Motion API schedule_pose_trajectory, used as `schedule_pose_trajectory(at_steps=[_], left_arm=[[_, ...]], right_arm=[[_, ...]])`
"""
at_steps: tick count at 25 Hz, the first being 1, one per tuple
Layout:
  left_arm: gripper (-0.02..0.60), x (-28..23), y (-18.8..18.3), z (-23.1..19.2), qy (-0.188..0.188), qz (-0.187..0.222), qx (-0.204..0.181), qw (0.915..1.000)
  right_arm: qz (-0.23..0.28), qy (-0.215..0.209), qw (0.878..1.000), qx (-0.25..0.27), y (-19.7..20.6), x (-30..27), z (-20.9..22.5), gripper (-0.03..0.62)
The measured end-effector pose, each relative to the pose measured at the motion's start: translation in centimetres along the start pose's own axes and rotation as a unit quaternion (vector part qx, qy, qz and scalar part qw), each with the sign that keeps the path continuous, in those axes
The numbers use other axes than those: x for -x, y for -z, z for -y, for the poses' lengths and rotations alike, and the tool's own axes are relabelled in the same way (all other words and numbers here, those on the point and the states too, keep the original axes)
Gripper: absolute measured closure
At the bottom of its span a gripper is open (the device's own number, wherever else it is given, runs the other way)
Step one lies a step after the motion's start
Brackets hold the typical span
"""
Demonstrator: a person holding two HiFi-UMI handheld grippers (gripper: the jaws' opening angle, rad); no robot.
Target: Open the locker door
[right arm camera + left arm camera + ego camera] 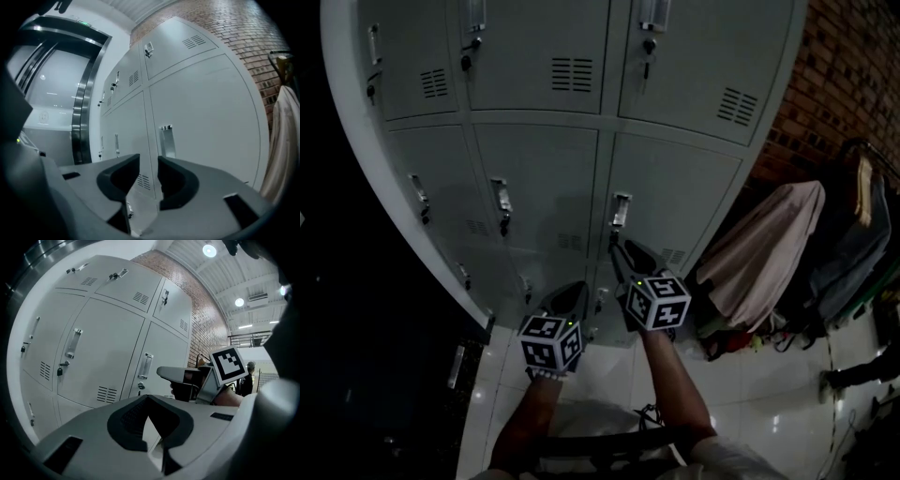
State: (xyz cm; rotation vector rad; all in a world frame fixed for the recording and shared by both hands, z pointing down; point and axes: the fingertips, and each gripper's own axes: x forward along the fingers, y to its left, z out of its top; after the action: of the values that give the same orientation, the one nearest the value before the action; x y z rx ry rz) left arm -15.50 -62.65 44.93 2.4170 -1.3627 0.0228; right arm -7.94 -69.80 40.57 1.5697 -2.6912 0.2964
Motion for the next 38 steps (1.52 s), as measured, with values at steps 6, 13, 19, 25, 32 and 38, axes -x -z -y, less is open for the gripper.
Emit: schedule_pose_trajectory(at_steps=[6, 13, 19, 25, 32, 38], left_arm=[[0.589, -1.2, -0.7, -1.6, 0.011, -0.004, -0.001, 0.9999], [0.589, -1.0, -1.0, -2.9, 0.013, -0.007, -0.001, 0.9999], [0.589, -1.0, -0.9, -4.1, 0.008, -0.004, 0.007, 0.9999], [0.589, -1.2, -0.9, -4.3, 0.011, -0.004, 0.007, 0.9999], [0.589, -1.1, -0.6, -4.4, 0.007, -0.005, 0.01, 0.9999], [0.589, -1.1, 0.2, -3.0, 0.009, -0.009, 0.018, 0.9998]], right_arm=[[0.001, 0.024, 1.0, 0.005, -0.9, -3.6, 1.2, 0.444], [-0.007, 0.042, 0.999, 0.018, -1.2, -6.9, 2.1, 0.439], [-0.012, 0.056, 0.998, 0.022, -1.1, -8.4, 2.8, 0.439], [-0.016, 0.057, 0.998, 0.023, -1.1, -9.3, 2.9, 0.439], [-0.017, 0.046, 0.998, 0.035, -1.0, -8.0, 1.8, 0.439], [-0.009, 0.033, 0.998, 0.049, -0.7, -4.7, -0.1, 0.441]])
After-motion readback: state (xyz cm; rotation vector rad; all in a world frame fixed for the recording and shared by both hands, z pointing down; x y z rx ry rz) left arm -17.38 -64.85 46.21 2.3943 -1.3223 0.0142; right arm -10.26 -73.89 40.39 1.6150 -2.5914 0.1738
